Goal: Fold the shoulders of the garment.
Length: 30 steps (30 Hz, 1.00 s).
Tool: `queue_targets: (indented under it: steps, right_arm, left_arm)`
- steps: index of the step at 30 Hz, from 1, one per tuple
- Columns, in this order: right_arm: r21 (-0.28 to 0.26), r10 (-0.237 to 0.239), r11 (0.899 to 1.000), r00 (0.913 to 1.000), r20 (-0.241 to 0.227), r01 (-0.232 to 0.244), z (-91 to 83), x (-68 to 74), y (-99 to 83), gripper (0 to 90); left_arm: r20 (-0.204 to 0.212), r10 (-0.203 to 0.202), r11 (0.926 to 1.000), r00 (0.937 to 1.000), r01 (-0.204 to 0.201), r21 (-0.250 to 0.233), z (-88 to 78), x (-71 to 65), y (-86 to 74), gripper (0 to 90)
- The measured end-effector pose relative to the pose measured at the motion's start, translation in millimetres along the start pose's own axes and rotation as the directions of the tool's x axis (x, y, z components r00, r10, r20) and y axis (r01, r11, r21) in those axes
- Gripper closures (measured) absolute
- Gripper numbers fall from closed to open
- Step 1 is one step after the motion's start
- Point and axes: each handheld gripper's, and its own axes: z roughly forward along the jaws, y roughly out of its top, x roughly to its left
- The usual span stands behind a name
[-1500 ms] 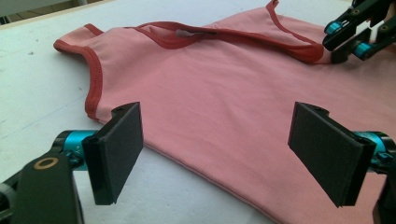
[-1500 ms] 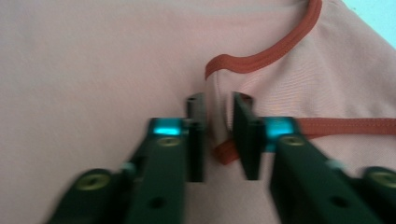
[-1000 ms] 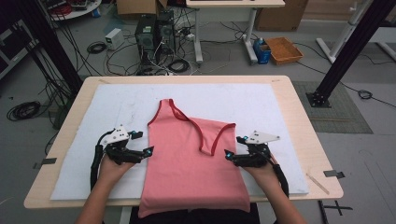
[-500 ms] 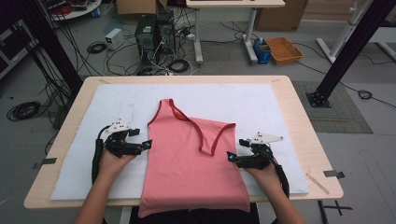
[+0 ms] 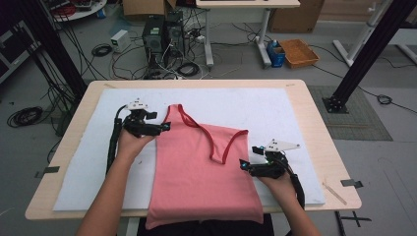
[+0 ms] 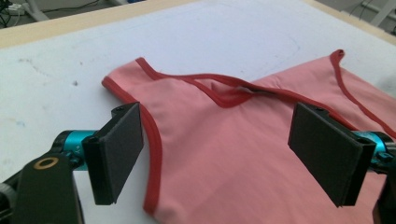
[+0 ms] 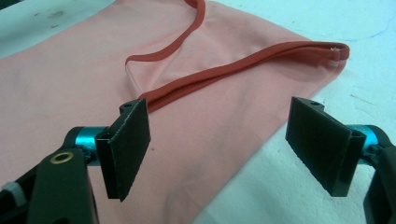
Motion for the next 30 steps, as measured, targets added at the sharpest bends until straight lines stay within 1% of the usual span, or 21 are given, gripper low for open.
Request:
queue_targets:
  steps: [2,3,5,6,7,8,9,10,12,14,15,16,17,18,19,20,21,24,27,29,30]
  right_arm:
    - [0.000,0.000,1.000,1.0000,-0.001,0.000,-0.1,0.0,-0.1,21.9]
    - [-0.001,0.000,1.000,1.0000,-0.001,0.000,-0.2,0.0,-0.1,21.8]
    - [-0.004,0.000,1.000,1.0000,0.001,0.000,-0.5,0.2,-0.2,21.8]
    - [-0.004,0.000,1.000,1.0000,0.001,0.000,-0.4,0.3,-0.3,21.9]
    - [-0.005,-0.003,1.000,1.0000,0.001,0.003,-0.5,0.2,-0.3,21.8]
    - [-0.005,-0.003,1.000,1.0000,0.001,0.003,-0.5,0.2,-0.3,21.8]
    - [-0.007,-0.003,1.000,1.0000,0.002,0.003,-0.6,0.4,-0.4,21.8]
    - [-0.004,-0.011,1.000,0.9999,0.003,0.011,-0.4,0.9,-0.3,21.8]
    - [-0.002,-0.012,1.000,0.9999,-0.004,0.012,-0.3,1.0,-0.2,21.8]
    - [-0.006,-0.005,1.000,1.0000,-0.002,0.005,-0.4,0.4,-0.3,21.8]
    - [-0.006,0.000,1.000,1.0000,-0.008,0.000,-0.7,-0.2,-0.3,21.8]
    - [-0.009,0.002,1.000,0.9999,-0.012,-0.002,-0.7,-0.8,-0.4,21.8]
    - [-0.011,0.001,1.000,0.9999,-0.012,-0.001,-0.8,-0.9,-0.4,21.8]
    - [-0.011,0.001,1.000,0.9999,-0.012,-0.001,-0.8,-0.9,-0.4,21.8]
    - [-0.013,-0.002,1.000,0.9999,-0.013,0.002,-0.8,-0.9,-0.5,21.8]
    - [-0.013,-0.002,1.000,0.9999,-0.013,0.002,-0.8,-0.9,-0.5,21.8]
    - [-0.006,-0.003,1.000,0.9999,-0.012,0.003,-0.8,-0.5,-0.4,21.8]
    - [-0.002,0.000,1.000,0.9999,-0.015,0.000,-0.4,-0.4,-0.2,21.8]
    - [-0.013,-0.001,1.000,0.9998,-0.020,0.000,-1.0,-1.0,-0.5,21.9]
    - [-0.013,0.000,1.000,0.9997,-0.023,0.000,-1.2,-1.1,-0.6,21.8]
    - [-0.012,-0.002,1.000,0.9997,-0.023,0.002,-1.2,-1.1,-0.6,21.8]
  left_arm:
    - [-0.003,-0.007,0.9998,1.0000,0.007,0.018,6.7,5.1,6.0,18.3]
    - [-0.013,-0.007,0.9997,0.9999,0.007,0.021,11.1,7.5,8.7,18.3]
    - [-0.018,-0.009,0.9998,0.9998,0.010,0.018,13.8,9.7,10.5,18.6]
    - [-0.016,-0.017,0.9992,0.9997,0.017,0.036,19.7,12.9,14.0,18.6]
    - [-0.019,-0.016,0.9988,0.9997,0.017,0.047,24.2,14.2,16.3,18.6]
    - [-0.019,-0.016,0.9988,0.9997,0.017,0.047,24.2,14.2,16.3,18.6]
    - [-0.021,-0.009,0.9985,0.9997,0.010,0.054,27.6,15.5,18.3,18.6]
    - [-0.022,-0.002,0.9978,0.9998,0.003,0.067,34.6,18.5,22.2,19.0]
    - [-0.032,0.009,0.9959,0.9994,-0.006,0.091,41.2,22.1,25.7,19.0]
    - [-0.042,0.009,0.9943,0.9991,-0.004,0.107,47.2,26.5,29.4,19.0]
    - [-0.042,0.009,0.9943,0.9991,-0.004,0.107,47.2,26.5,29.4,19.0]
    - [-0.052,0.008,0.9932,0.9986,-0.002,0.117,52.0,30.5,32.6,19.0]
    - [-0.061,0.003,0.9948,0.9981,0.003,0.102,53.6,32.3,32.9,19.0]
    - [-0.061,0.003,0.9948,0.9981,0.003,0.102,53.6,32.3,32.9,19.0]
    - [-0.067,-0.009,0.9944,0.9977,0.016,0.104,58.5,37.4,34.0,19.0]
    - [-0.067,-0.009,0.9944,0.9977,0.016,0.104,58.5,37.4,34.0,19.0]
    - [-0.079,-0.010,0.9925,0.9968,0.020,0.120,65.4,41.8,34.3,19.2]
    - [-0.099,-0.023,0.9886,0.9948,0.038,0.146,78.3,48.3,34.3,19.3]
    - [-0.107,-0.036,0.9848,0.9936,0.054,0.165,94.2,52.1,32.5,20.3]
    - [-0.117,-0.015,0.9805,0.9931,0.037,0.193,102.7,51.9,30.9,22.2]
    - [-0.136,0.017,0.9775,0.9906,0.012,0.211,106.6,50.6,30.3,23.5]
